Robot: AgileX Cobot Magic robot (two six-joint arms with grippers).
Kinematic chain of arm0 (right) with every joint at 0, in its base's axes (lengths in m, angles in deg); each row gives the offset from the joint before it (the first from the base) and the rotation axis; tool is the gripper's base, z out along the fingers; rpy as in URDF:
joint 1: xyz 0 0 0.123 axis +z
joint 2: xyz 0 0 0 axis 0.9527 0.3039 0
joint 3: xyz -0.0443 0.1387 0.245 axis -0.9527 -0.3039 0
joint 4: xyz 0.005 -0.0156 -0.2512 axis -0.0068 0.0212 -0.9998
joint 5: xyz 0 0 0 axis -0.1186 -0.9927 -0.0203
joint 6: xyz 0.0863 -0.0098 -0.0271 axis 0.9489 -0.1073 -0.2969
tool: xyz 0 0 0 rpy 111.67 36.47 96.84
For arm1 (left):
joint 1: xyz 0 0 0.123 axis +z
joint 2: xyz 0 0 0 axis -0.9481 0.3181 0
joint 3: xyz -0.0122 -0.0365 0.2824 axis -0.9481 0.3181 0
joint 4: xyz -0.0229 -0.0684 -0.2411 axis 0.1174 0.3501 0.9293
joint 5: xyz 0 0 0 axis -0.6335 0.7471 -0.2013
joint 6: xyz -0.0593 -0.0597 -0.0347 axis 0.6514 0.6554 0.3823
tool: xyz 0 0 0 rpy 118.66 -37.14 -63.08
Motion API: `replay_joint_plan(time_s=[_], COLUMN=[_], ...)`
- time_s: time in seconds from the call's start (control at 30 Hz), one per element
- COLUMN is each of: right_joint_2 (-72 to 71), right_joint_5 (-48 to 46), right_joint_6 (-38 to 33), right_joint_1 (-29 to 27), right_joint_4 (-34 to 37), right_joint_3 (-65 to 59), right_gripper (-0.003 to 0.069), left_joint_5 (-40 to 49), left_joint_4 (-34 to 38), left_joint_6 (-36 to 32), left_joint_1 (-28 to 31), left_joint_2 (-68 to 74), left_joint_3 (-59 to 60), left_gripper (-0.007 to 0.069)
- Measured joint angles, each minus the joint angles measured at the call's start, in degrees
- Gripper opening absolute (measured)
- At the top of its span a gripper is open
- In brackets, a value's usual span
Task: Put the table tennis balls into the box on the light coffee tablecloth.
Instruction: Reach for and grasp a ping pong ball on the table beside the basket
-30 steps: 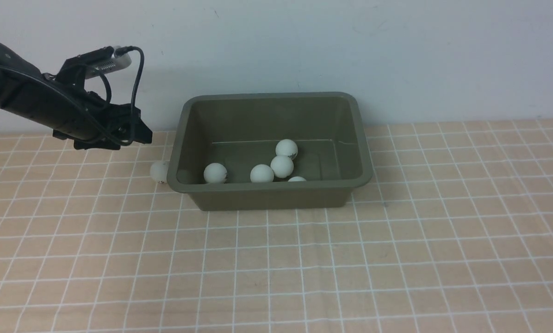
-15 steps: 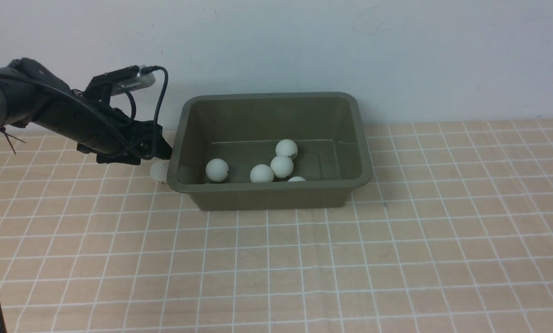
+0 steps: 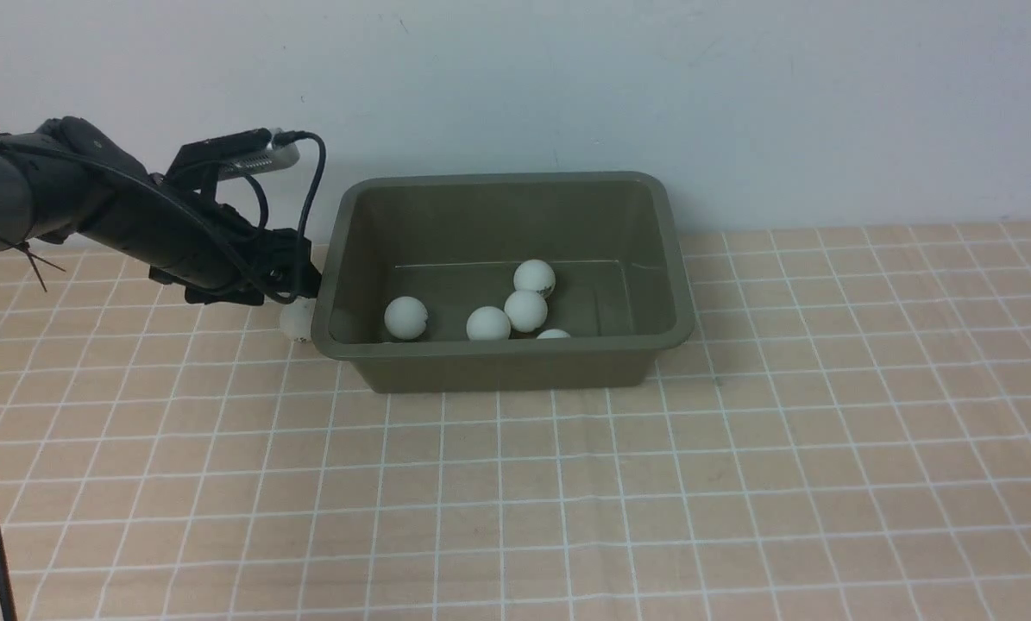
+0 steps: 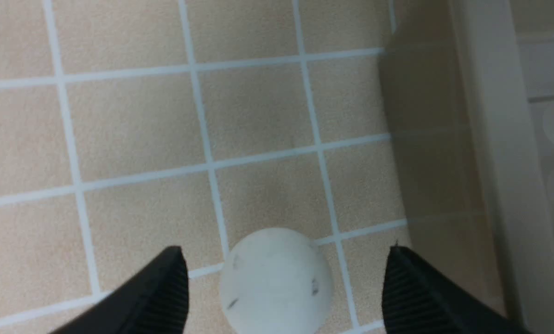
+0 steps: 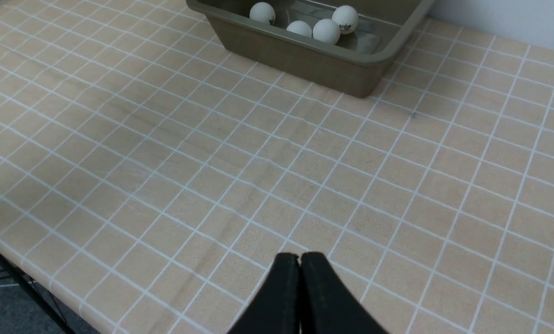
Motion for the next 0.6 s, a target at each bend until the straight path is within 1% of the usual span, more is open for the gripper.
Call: replay_joint_plan(time_s=[0.17, 0.4, 0.6], right_joint_2=[0.0, 0.0, 0.0], right_joint_5=[0.0, 0.1, 0.1], right_joint_6=[0.0, 0.0, 0.0], right_joint_1=[0.0, 0.0, 0.0], right_joint_4=[0.0, 0.1, 0.1], right_joint_3=[0.0, 0.0, 0.0], right_gripper=[-0.0016, -0.0016, -0.0016], left_joint_5=[-0.1, -0.1, -0.1], left_joint_4=[-0.9, -4.1, -4.3], left_joint_6=[0.1, 2.5, 2.7], left_joint_1=[-0.4, -0.4, -0.5], left_joint_2=[0.0, 0.0, 0.0], left_joint_3=[0.0, 0.0, 0.0], left_gripper=[0.0470, 0.0470, 0.0470])
